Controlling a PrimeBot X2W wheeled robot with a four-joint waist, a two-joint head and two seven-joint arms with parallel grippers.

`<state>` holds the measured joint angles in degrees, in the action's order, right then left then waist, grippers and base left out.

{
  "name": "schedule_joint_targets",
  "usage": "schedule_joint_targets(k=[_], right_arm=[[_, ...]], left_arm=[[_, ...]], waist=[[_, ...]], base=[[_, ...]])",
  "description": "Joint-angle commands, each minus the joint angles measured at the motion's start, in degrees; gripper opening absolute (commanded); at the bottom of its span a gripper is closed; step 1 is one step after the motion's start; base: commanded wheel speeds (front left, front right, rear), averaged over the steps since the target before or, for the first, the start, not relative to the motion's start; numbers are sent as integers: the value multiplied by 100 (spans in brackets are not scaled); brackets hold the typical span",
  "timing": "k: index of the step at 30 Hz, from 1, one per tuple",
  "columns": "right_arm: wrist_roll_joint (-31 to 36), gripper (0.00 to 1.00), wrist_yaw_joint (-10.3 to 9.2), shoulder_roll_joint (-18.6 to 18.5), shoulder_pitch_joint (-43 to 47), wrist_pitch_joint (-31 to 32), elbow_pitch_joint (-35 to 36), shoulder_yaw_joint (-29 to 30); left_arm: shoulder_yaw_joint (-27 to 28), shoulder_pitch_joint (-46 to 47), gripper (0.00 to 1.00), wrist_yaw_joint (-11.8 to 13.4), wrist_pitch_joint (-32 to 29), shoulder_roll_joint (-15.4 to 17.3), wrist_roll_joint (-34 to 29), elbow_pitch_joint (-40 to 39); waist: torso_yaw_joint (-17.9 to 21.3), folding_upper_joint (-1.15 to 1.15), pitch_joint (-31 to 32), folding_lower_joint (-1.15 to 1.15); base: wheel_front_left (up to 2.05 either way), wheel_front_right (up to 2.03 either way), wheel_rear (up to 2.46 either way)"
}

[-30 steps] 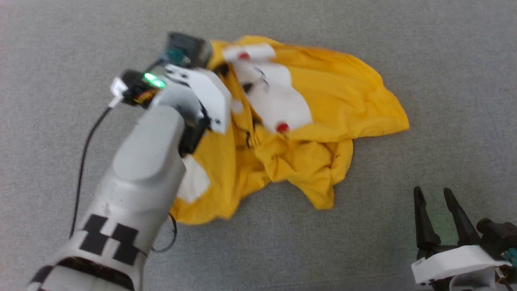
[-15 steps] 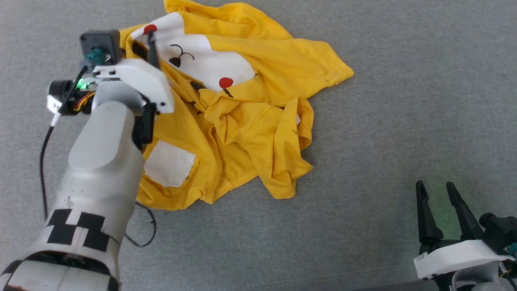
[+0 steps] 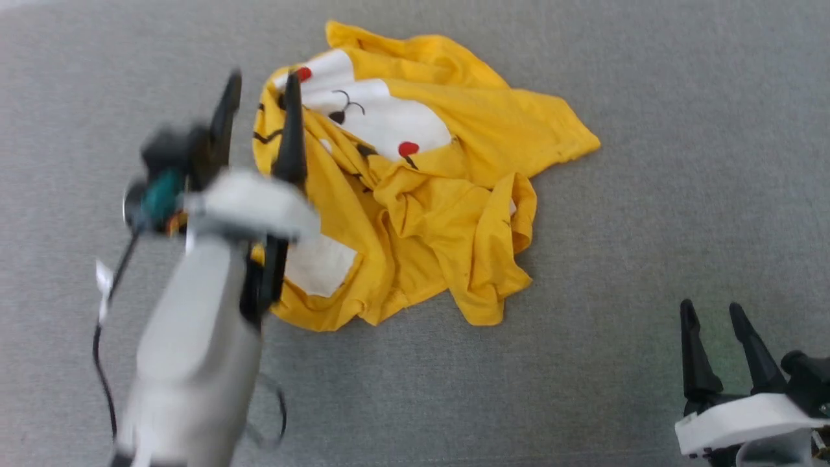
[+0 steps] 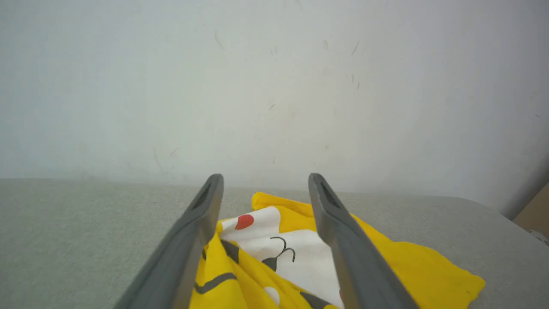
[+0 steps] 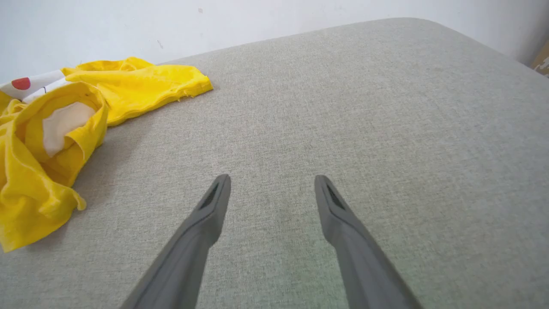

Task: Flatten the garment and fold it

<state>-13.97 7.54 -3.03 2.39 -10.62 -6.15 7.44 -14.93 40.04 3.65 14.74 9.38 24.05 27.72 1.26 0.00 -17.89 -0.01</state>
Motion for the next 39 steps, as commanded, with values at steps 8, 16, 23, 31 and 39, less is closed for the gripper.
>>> schedule_joint_targets(k=[8,16,23,31,39], right_arm=[[11,100,-5,15,198,81,63,-40],[-1,100,-5,15,350,123,59,-42],[40,100,-5,15,460,243,84,-192],[534,100,-5,15,-309,1360,548,-737],[473,100,-5,9,-1309,3082,509,-1022]], left_arm=[[735,-3216,100,48,25,-120,-222,-2787],[1008,-4636,100,-137,25,-265,-862,-3120],[1067,-4947,100,-208,26,-461,-1109,-3077],[1103,-4849,100,-315,26,-567,-1168,-3069],[1062,-4636,100,-404,26,-624,-1145,-2942]], waist=[[-307,0,567,1],[-428,0,820,1],[-583,0,1163,1],[-740,0,1090,1],[-1005,0,813,1]], base=[[0,0,0],[0,0,0],[0,0,0],[0,0,0],[0,0,0]])
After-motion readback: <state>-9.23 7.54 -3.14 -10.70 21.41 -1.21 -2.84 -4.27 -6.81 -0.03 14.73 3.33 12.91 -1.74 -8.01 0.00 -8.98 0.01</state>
